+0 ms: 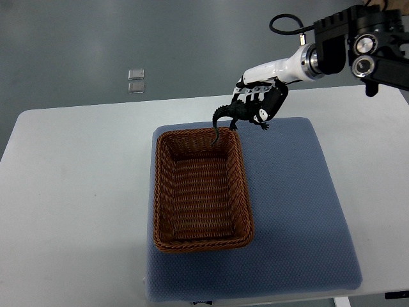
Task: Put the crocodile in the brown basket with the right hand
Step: 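Lower the crocodile into the wicker basket and open the right hand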
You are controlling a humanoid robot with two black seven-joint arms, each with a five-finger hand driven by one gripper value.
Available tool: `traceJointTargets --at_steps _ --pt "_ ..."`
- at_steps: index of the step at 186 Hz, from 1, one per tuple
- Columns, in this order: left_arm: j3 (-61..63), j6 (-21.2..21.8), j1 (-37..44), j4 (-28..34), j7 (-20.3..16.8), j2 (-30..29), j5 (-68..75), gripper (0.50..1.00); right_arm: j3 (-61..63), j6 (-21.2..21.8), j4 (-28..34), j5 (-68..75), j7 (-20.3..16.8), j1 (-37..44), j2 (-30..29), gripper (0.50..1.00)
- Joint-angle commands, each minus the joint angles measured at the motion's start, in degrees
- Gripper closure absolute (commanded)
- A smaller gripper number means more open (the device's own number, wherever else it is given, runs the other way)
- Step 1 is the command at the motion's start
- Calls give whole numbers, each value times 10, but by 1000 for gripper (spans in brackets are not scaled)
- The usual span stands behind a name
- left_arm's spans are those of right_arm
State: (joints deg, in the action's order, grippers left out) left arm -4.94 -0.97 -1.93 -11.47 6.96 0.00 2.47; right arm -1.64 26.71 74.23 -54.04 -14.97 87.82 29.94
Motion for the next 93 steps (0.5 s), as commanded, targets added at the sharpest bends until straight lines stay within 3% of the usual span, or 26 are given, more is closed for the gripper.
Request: traceJointTargets --at_steps 1,44,93 --pt "-1 0 0 0 0 0 0 500 -16 -5 -43 -1 0 -2 -61 991" --pt "0 0 0 0 0 0 -1 500 -22 -7 -126 -8 0 -28 -159 987" --pt "0 0 1 0 0 0 -1 500 -31 -20 -167 -11 0 -62 -216 981"
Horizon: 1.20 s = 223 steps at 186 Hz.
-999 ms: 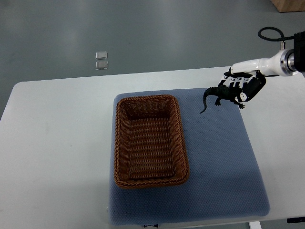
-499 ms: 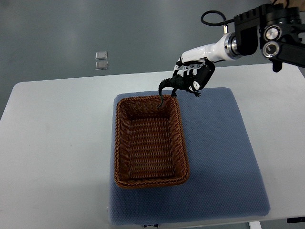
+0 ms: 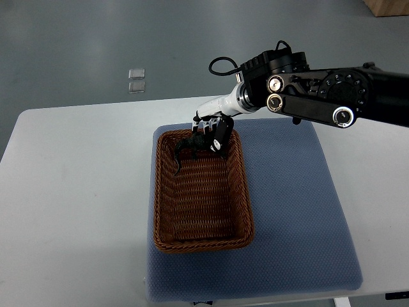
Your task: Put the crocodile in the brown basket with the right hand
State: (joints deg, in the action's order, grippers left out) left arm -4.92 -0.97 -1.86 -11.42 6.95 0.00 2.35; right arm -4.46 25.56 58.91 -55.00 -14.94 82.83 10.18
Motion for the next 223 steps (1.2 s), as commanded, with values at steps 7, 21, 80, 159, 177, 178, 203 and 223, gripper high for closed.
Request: traceJointTargets --at_steps 7,21,80,159,177,178,203,223 --pt "0 0 -1 0 0 0 0 500 -3 -10 -20 -1 0 -17 -25 979" --pt "0 0 0 -1 0 0 0 500 -5 -10 -30 -2 0 -22 -33 975" --pt "0 0 0 1 0 0 0 500 -21 -17 -41 -15 1 -46 -39 957" --pt "0 0 0 3 0 0 0 500 -20 -40 -46 -15 1 -64 -60 914" --pt "-1 0 0 4 0 0 -1 500 -20 -41 -46 -14 1 -69 -59 873" --pt "-1 0 0 4 0 0 -1 500 -20 -41 -46 -14 1 -69 -59 873" --pt "-1 0 0 4 0 0 -1 500 -19 -41 -46 -14 3 -72 -58 805" --pt "-1 0 0 4 0 0 -1 500 -18 -40 -46 -14 3 -77 -57 703"
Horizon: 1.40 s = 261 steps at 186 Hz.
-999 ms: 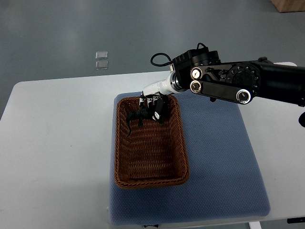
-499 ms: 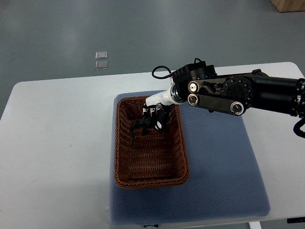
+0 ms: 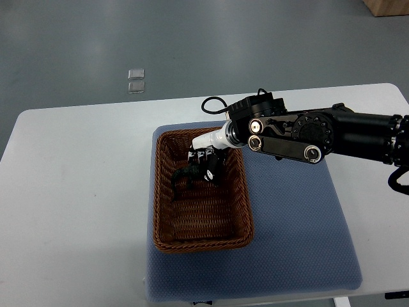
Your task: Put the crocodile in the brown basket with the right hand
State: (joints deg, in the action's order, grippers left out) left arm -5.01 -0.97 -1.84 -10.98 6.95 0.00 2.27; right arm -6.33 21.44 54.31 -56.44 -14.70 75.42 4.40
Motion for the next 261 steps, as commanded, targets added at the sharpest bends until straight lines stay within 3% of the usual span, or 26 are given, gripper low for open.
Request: traceJointTargets --at_steps 1,28,64,108,151,182,212,261 --pt "0 0 0 0 0 0 0 500 1 1 0 0 0 -3 1 703" --pt "0 0 0 0 0 0 0 500 5 4 1 4 0 -2 5 605" --pt "0 0 0 -4 0 0 0 500 23 5 2 13 2 23 34 599" --pt "0 0 0 -4 0 0 0 500 184 4 2 19 6 20 89 599" --pt "0 0 0 -4 0 0 0 500 397 -21 -3 44 7 -95 108 599" --pt "1 0 0 -1 0 0 0 500 538 -69 -7 145 9 -197 96 599" --pt "1 0 0 0 0 0 0 500 637 -92 -32 234 65 -279 69 597" --pt "0 1 0 2 0 0 0 500 777 -92 -187 394 127 -295 12 595"
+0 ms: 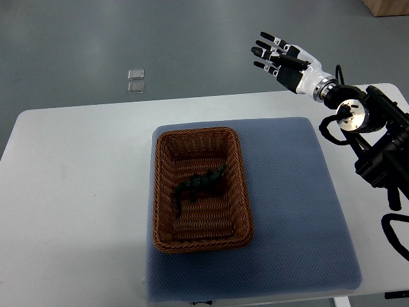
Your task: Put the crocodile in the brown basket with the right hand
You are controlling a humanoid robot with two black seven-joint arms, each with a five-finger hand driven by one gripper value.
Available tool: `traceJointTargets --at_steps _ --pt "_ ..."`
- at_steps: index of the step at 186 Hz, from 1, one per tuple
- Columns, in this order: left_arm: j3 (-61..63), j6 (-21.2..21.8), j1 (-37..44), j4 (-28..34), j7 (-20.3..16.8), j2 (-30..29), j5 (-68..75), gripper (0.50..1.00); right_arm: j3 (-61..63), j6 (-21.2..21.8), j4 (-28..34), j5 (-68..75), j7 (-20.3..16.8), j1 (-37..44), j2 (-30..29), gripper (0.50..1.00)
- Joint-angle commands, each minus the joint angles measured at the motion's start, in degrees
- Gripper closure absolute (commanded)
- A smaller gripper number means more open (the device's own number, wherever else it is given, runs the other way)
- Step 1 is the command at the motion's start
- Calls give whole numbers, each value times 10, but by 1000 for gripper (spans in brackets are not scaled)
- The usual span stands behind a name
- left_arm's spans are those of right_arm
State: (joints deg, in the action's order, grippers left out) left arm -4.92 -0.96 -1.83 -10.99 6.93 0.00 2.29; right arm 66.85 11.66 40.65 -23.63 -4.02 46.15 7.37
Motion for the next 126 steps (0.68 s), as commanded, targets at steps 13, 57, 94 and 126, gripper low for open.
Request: traceJointTargets --at_steps 13,57,94,126 --pt "-1 1 0 2 0 0 -1 500 58 11 -58 108 30 -7 -18 589" --pt "-1 1 0 2 0 0 -1 500 61 30 -56 225 94 -43 -31 572" --pt "-2 2 0 2 0 0 -1 500 57 48 -54 225 111 -54 -37 570" --pt "-3 2 0 2 0 0 -1 500 55 91 -53 225 114 -62 -37 570"
